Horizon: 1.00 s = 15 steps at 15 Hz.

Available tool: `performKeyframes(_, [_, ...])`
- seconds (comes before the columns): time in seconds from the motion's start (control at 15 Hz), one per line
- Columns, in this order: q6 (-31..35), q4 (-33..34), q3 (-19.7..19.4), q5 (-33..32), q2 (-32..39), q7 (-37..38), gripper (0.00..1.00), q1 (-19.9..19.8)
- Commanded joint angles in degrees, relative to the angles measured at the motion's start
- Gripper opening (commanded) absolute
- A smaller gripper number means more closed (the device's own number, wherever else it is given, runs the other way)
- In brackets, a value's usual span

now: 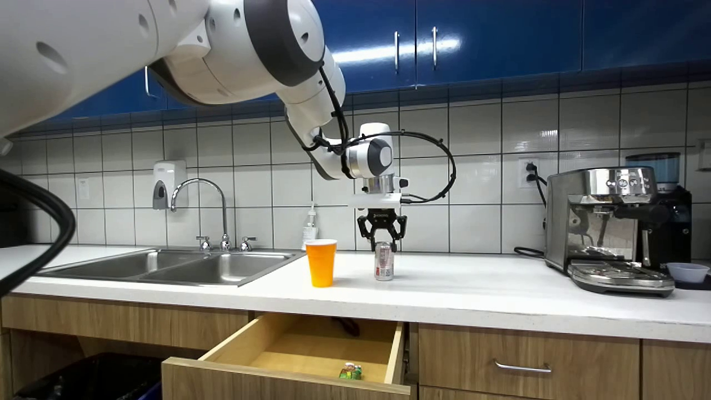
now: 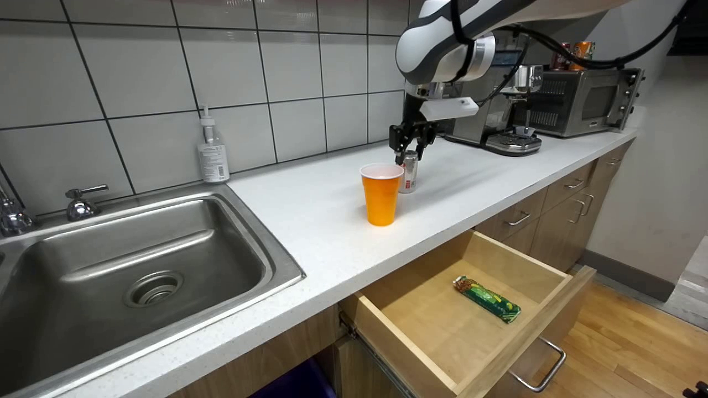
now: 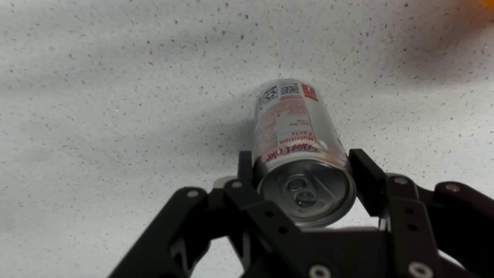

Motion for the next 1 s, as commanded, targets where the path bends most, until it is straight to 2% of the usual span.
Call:
performKeyframes(0.0, [-0.83, 0.56, 0.65, -1.17, -0.9, -0.76, 0.38, -0.04])
performKeyframes(0.53, [1.96, -5.23, -0.01, -2.82, -5.3, 0.26, 0.38, 1.89])
performKeyframes(0.93, [3.91, -13.02, -0.29, -3.73, -10.66, 1.21, 0.38, 2.71])
